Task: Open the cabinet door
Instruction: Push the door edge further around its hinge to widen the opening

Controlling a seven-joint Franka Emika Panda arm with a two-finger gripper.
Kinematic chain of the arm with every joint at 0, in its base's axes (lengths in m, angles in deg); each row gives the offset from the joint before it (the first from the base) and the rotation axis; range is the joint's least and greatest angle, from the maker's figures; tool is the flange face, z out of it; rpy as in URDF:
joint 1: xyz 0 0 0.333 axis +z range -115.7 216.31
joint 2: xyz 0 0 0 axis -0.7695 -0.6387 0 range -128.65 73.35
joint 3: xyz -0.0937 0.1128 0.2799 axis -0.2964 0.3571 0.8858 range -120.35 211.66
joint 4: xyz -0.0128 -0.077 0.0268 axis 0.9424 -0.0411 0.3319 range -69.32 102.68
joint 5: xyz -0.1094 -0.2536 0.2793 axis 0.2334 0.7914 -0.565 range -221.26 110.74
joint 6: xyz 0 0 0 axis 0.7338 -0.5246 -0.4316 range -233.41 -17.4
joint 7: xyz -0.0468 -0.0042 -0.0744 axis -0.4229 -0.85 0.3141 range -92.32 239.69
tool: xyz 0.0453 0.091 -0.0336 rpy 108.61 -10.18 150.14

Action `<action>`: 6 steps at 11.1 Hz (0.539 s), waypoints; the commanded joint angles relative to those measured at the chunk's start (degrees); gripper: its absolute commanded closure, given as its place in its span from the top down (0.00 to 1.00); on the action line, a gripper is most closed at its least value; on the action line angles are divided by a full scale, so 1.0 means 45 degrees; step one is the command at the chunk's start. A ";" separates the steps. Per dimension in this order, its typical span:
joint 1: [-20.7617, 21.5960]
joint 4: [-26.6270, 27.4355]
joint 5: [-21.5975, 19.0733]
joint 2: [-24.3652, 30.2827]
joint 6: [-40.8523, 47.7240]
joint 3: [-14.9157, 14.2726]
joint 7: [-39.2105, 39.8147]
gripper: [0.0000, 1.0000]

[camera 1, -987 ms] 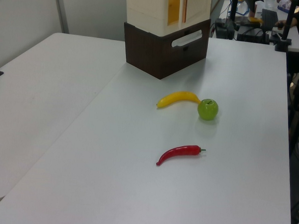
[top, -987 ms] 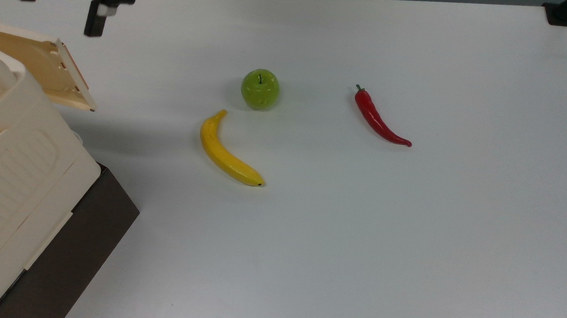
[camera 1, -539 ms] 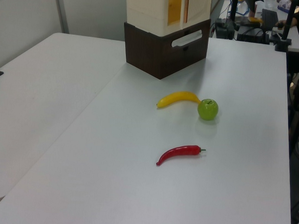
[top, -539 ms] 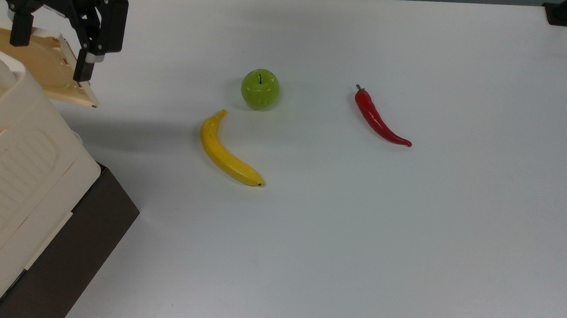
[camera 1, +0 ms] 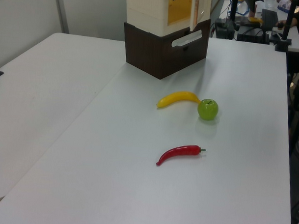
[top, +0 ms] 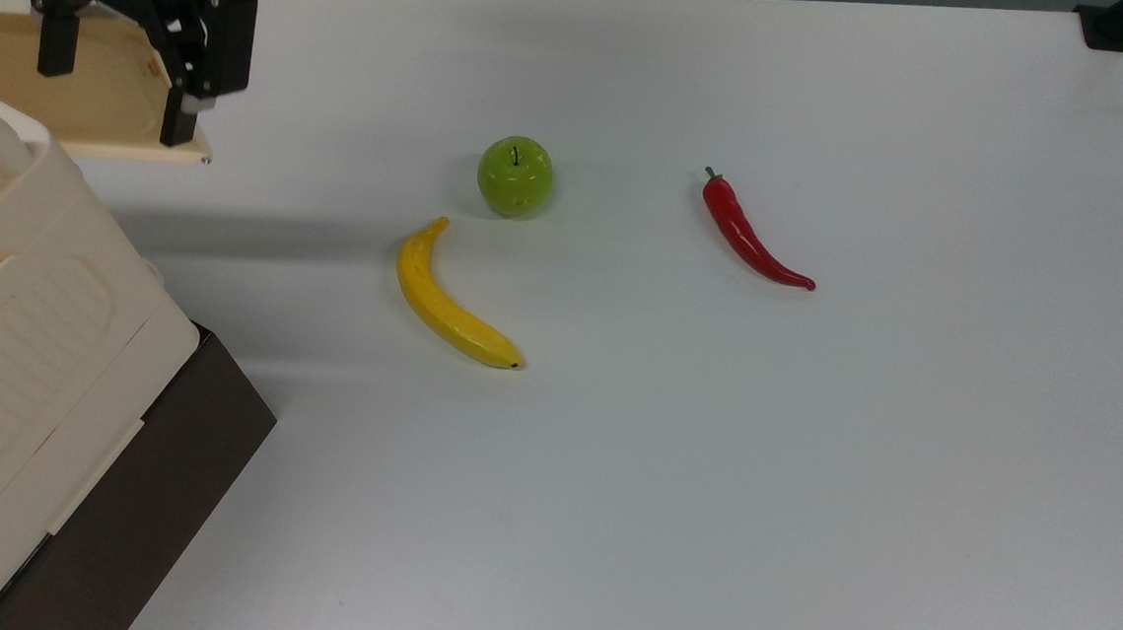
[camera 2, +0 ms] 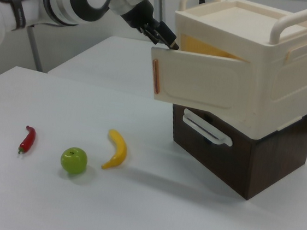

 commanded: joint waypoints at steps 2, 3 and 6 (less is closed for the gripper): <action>-0.0255 0.0084 -0.1043 0.0940 0.2893 -0.0090 0.2531 1.00; -0.0391 0.0026 -0.1276 0.0999 0.3636 -0.0090 0.3157 1.00; -0.0666 0.0006 -0.1902 0.1409 0.4715 -0.0090 0.4022 1.00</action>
